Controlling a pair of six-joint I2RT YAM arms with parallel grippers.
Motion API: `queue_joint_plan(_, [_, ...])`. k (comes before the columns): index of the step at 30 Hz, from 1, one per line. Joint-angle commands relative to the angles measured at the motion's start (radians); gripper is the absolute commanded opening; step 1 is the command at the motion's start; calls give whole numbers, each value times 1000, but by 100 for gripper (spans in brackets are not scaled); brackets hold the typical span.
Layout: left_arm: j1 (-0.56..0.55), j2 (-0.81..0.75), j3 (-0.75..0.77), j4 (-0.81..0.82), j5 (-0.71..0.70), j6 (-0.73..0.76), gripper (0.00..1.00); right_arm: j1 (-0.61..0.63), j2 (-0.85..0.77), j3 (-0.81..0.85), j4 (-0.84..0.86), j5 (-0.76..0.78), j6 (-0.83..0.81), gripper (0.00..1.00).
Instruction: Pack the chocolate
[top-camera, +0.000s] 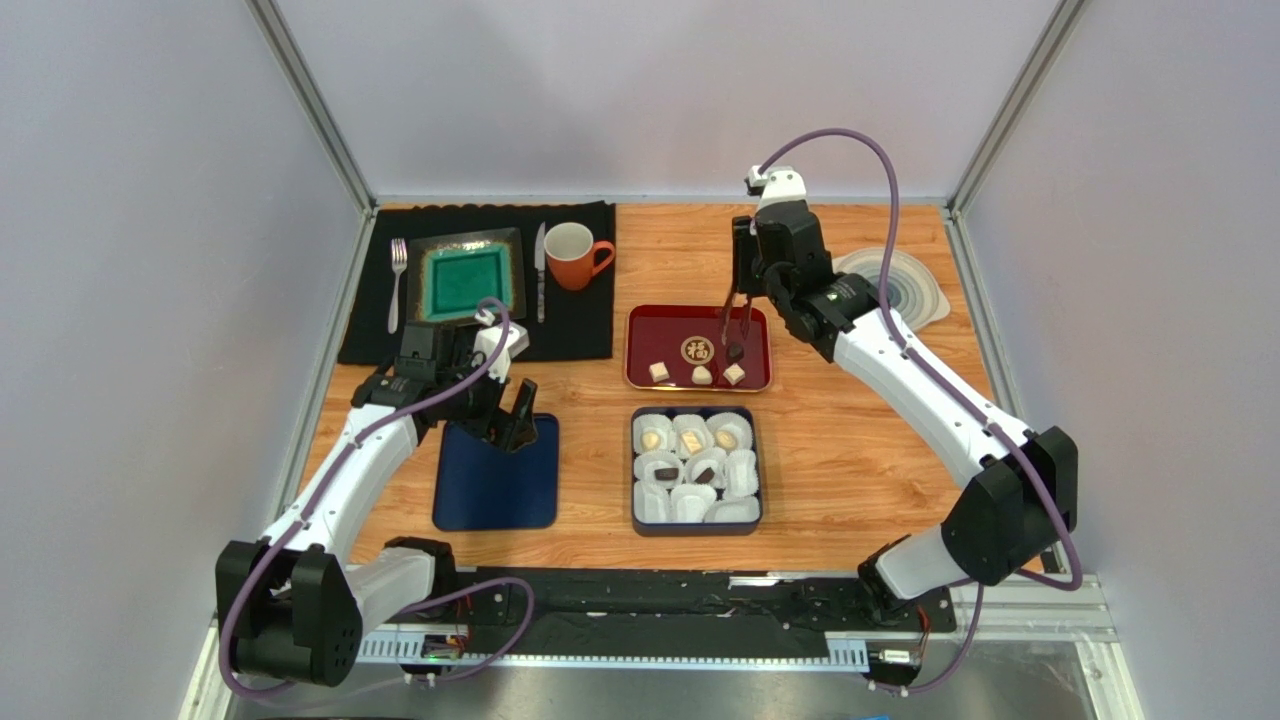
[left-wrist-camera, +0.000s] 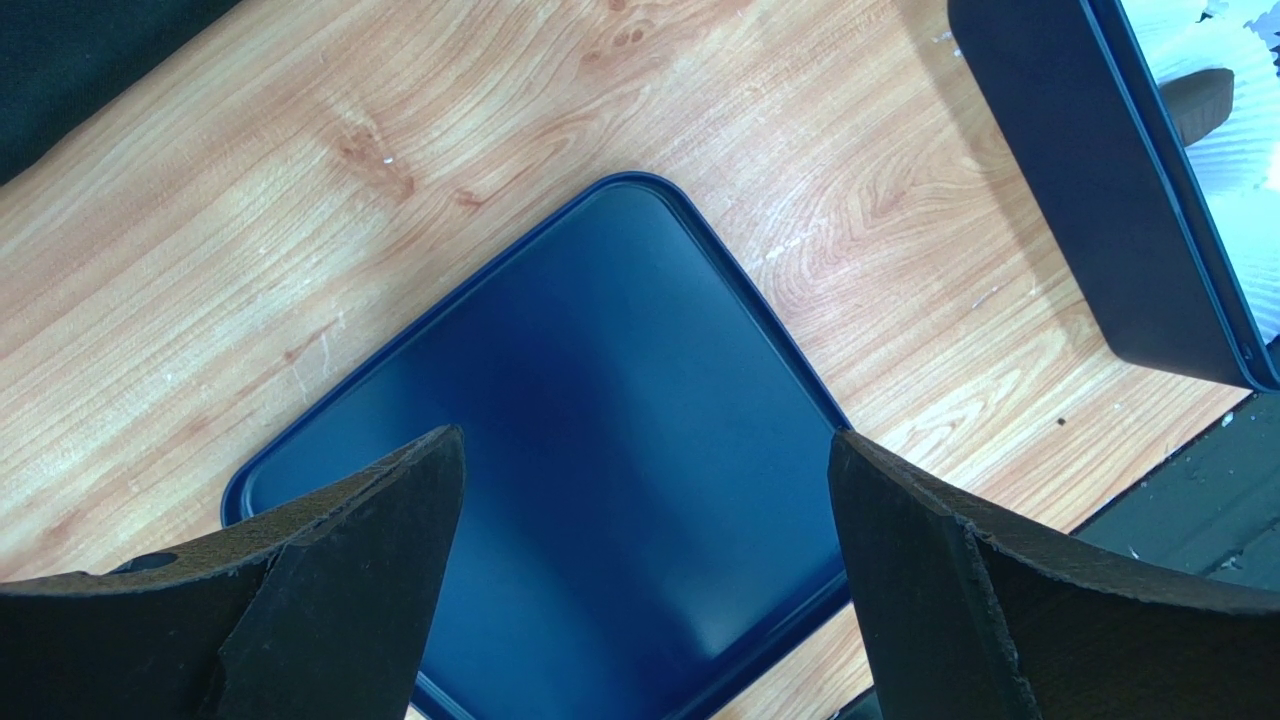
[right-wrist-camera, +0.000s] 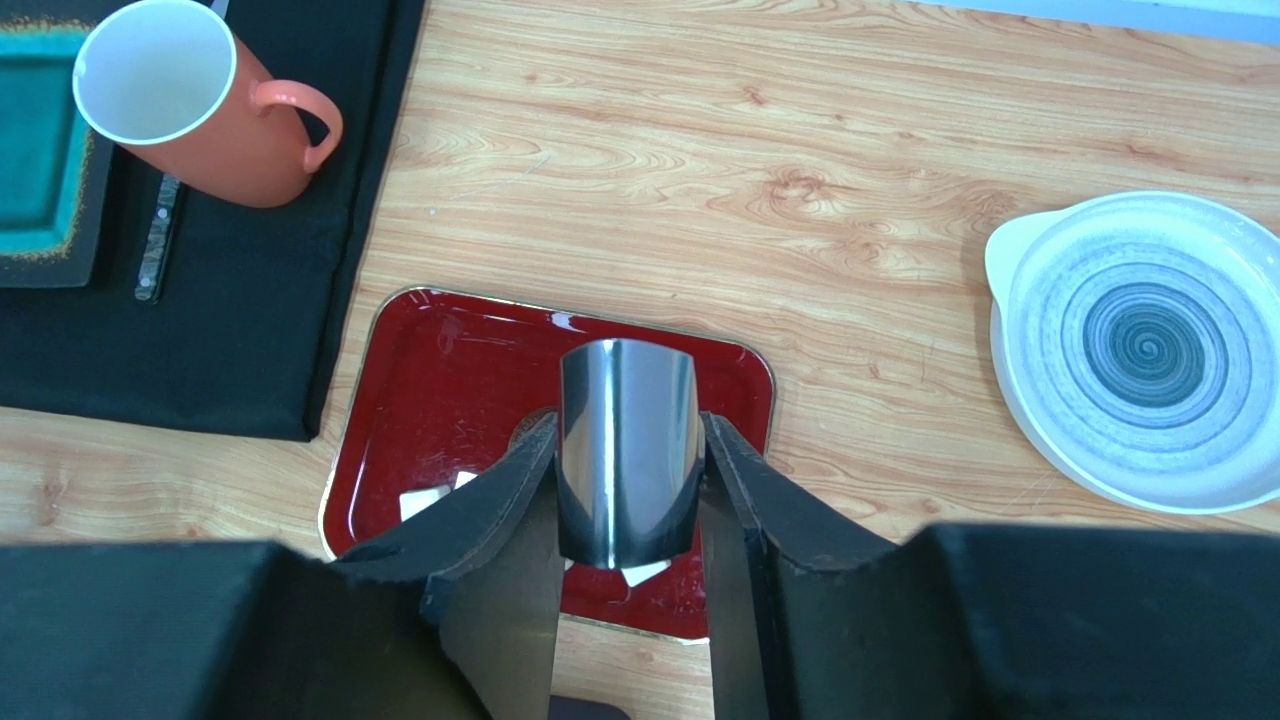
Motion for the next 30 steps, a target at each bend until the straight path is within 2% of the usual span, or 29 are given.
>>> queue_joint_plan(1, [6,-14,26,-1,11,22,99,-6,-20,-16,59,27,8,38])
queue_joint_plan(30, [6,-19,24,-1,-1,30,99,-35,37,-56,58,-28,57,39])
